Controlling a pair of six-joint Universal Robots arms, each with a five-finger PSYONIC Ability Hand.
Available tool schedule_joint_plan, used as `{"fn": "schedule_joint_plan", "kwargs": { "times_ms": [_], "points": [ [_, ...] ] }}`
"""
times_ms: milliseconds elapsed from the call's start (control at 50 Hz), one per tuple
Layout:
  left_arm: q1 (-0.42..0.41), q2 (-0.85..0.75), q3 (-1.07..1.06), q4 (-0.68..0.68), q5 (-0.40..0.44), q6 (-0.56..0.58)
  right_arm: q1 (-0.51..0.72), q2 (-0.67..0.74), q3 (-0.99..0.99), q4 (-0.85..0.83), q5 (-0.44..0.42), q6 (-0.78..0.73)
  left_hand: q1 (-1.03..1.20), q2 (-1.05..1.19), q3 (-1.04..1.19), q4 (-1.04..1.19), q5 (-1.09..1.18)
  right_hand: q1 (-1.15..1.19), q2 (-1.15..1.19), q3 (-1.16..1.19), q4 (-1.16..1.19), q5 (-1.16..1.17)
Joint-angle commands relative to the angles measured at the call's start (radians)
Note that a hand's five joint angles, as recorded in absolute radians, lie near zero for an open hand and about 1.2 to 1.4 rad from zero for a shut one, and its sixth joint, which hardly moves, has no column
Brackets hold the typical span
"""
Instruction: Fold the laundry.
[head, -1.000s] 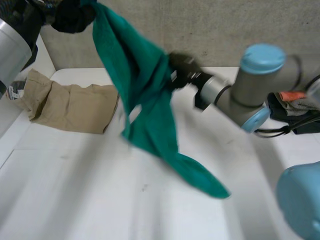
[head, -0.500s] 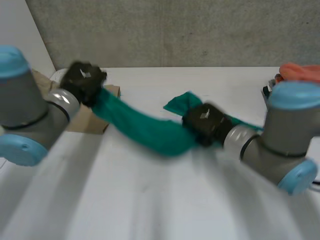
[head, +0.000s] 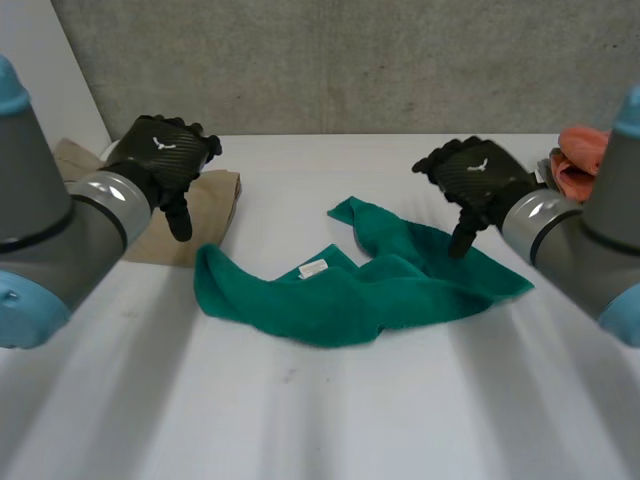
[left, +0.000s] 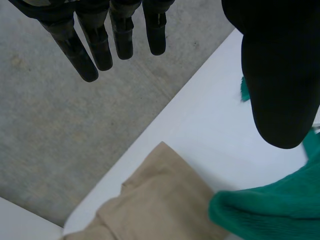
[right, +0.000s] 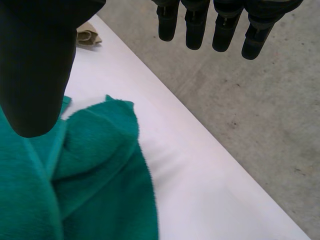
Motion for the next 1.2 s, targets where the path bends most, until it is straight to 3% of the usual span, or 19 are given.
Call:
{"fn": "schedule_joint_plan", "kwargs": {
  "times_ms": [20,80,160,280,420,500,520,540,580,720,860,920,1000,1200],
  "points": [
    [0.038,-0.073,0.068,-0.153,0.037,-0.086,-0.042,0.142,-0.209,0.241,-0.027,-0.192,0.002,0.015,0.015,0.022,0.029,-0.011,0.009,0.017,0.015,-0.001],
    [0.047,-0.131,0.097,-0.19,0.04,-0.092,-0.045,0.216,-0.308,0.416,-0.012,-0.262,-0.004,0.009,0.009,0.017,0.023,0.077,0.097,0.105,0.102,0.087],
    [0.058,-0.215,0.14,-0.188,0.04,-0.083,-0.059,0.276,-0.36,0.559,0.02,-0.24,-0.012,0.0,0.001,0.008,0.014,0.148,0.168,0.175,0.173,0.158],
    [0.078,-0.341,0.229,-0.193,0.055,-0.07,-0.069,0.333,-0.31,0.464,0.055,-0.114,-0.009,0.003,0.004,0.011,0.017,0.154,0.174,0.181,0.179,0.164],
    [0.093,-0.373,0.25,-0.193,0.092,-0.07,-0.066,0.386,-0.259,0.292,0.095,-0.058,0.008,0.021,0.021,0.028,0.034,0.248,0.267,0.275,0.273,0.257],
    [0.093,-0.36,0.24,-0.187,0.107,-0.081,-0.066,0.397,-0.245,0.238,0.108,-0.028,0.017,0.03,0.03,0.037,0.043,0.625,0.645,0.652,0.65,0.635],
    [0.093,-0.355,0.237,-0.184,0.107,-0.084,-0.066,0.396,-0.242,0.229,0.109,-0.01,0.017,0.03,0.03,0.037,0.043,0.999,1.018,1.026,1.024,1.008],
    [0.093,-0.35,0.234,-0.181,0.107,-0.086,-0.066,0.394,-0.242,0.227,0.108,0.001,0.017,0.03,0.03,0.037,0.043,1.16,1.179,1.187,1.185,1.169],
    [0.092,-0.337,0.226,-0.167,0.11,-0.098,-0.065,0.385,-0.236,0.227,0.105,0.018,0.017,0.03,0.03,0.037,0.043,1.162,1.181,1.189,1.187,1.171],
    [0.085,-0.306,0.21,-0.127,0.11,-0.12,-0.077,0.269,-0.174,0.217,0.056,0.055,0.002,0.015,0.015,0.022,0.029,1.162,1.181,1.189,1.187,1.171],
    [0.064,-0.332,0.232,-0.115,0.112,-0.113,-0.075,0.051,-0.136,0.227,-0.076,0.054,-0.042,-0.029,-0.029,-0.022,-0.016,1.162,1.181,1.189,1.187,1.171],
    [0.052,-0.367,0.255,-0.121,0.118,-0.104,-0.06,-0.111,-0.122,0.22,-0.176,0.069,-0.042,-0.029,-0.029,-0.022,-0.016,1.162,1.181,1.189,1.187,1.171],
    [0.032,-0.416,0.292,-0.125,0.11,-0.09,-0.046,-0.225,-0.139,0.191,-0.231,0.115,-0.042,-0.029,-0.029,-0.022,-0.016,1.162,1.181,1.189,1.187,1.171],
    [-0.027,-0.528,0.39,-0.179,0.07,-0.046,-0.062,-0.357,-0.246,0.083,-0.253,0.385,0.026,0.038,0.039,0.046,0.052,1.162,1.181,1.189,1.187,1.171]
  ]
}}
